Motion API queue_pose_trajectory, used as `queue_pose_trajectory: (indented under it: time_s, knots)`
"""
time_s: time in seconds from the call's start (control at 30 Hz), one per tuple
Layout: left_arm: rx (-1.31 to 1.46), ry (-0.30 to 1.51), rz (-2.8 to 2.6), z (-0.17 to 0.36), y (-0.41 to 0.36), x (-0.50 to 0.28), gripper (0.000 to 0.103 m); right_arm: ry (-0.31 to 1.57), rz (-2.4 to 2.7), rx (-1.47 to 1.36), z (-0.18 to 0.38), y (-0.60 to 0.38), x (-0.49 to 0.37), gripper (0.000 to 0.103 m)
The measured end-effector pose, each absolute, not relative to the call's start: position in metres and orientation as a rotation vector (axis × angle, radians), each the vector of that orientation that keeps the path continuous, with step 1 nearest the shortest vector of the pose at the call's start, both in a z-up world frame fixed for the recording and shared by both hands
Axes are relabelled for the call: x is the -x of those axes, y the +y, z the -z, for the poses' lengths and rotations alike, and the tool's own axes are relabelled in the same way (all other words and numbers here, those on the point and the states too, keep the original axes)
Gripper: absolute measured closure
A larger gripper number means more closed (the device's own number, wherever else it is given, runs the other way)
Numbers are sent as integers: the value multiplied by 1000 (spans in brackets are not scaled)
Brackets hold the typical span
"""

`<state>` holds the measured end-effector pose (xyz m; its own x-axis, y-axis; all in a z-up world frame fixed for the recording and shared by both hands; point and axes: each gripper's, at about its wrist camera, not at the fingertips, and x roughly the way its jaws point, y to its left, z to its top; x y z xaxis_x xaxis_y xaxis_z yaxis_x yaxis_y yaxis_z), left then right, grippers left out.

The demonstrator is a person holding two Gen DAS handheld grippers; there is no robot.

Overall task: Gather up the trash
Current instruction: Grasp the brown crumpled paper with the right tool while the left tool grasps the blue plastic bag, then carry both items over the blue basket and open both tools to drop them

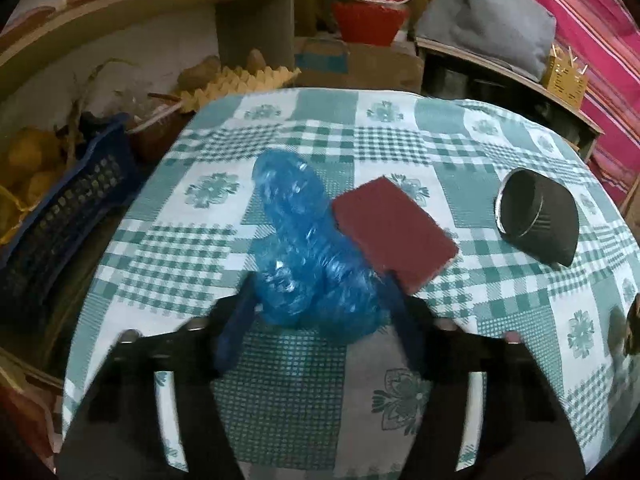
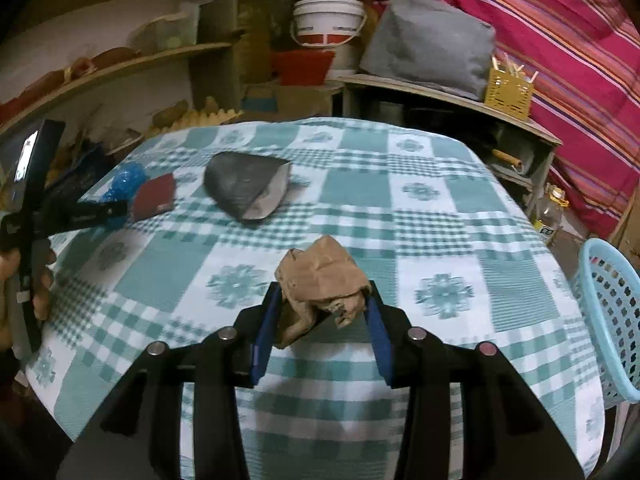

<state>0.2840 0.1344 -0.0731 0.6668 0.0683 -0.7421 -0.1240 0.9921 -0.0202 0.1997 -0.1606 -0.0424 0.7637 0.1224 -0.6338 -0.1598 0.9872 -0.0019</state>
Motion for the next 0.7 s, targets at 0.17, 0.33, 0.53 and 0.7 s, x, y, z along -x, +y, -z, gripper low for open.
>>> queue_pose_trajectory:
  time_s: [0.17,0.33,0.53,0.7]
  knots:
    - [67,840,-116,73,132,-282,68,677,-129,33,37,-177,-202,61]
    - [38,785,-133,57,128,-263,71,632,-110,30,21,-194,-198,61]
    - [3,689,-114,19,101,-235,71,586,-62,-14,-9,-240,-193,61]
    - [-45,632,-54,-14,54,-225,71,554,3,-44,-31,-289,-187,61]
